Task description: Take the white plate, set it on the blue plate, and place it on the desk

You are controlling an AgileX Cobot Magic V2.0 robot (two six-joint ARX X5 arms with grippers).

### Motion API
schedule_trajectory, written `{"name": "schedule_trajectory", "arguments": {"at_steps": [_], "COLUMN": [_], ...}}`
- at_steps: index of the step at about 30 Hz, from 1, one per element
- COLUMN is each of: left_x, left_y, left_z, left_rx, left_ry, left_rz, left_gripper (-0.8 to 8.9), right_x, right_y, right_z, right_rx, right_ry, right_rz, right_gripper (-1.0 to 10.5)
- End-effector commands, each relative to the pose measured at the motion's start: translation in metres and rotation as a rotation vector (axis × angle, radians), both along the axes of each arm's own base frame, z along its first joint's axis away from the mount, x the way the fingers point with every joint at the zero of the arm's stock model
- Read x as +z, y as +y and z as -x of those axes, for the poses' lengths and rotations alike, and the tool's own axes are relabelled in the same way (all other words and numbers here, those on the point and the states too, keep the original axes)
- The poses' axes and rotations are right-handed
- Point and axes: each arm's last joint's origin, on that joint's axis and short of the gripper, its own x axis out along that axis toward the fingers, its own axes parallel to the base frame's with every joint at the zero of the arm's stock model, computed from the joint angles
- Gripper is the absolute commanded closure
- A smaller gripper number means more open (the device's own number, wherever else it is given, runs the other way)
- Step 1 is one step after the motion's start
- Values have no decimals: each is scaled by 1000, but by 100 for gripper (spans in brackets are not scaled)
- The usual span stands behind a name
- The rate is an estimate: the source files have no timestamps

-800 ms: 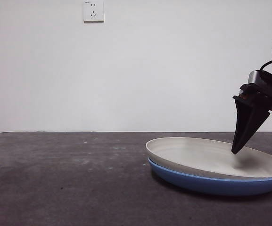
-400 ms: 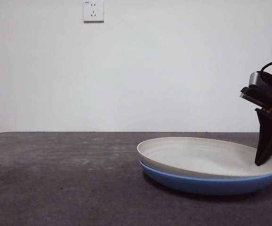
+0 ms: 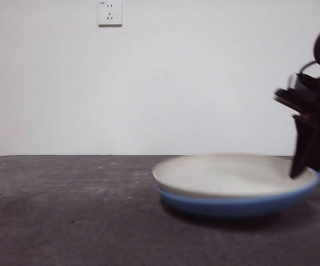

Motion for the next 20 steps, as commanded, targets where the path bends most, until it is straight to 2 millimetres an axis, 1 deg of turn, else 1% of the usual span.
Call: {"name": "schedule_trajectory", "arguments": {"at_steps": [1, 7, 11, 15, 20], "left_x": [3, 4, 4, 4, 3], "left_y": [0, 0, 0, 0, 0], "left_z": [0, 0, 0, 0, 0], "left_rx": [-4, -7, -16, -18, -18], "left_ry": [-12, -20, -33, -35, -35], "left_rz": [8, 7, 0, -1, -2], "left_gripper": [250, 250, 250, 250, 250], "right_x": [14, 38, 49, 48, 34], "right_y": [14, 42, 59, 77, 97], "right_z": [-10, -17, -22, -32, -45], "right_rx": [-13, 21, 37, 71, 107], "right_ry": [-18, -71, -89, -66, -14], "right_rz": [-47, -72, -79, -80, -60], "right_gripper": [942, 942, 942, 942, 942]}}
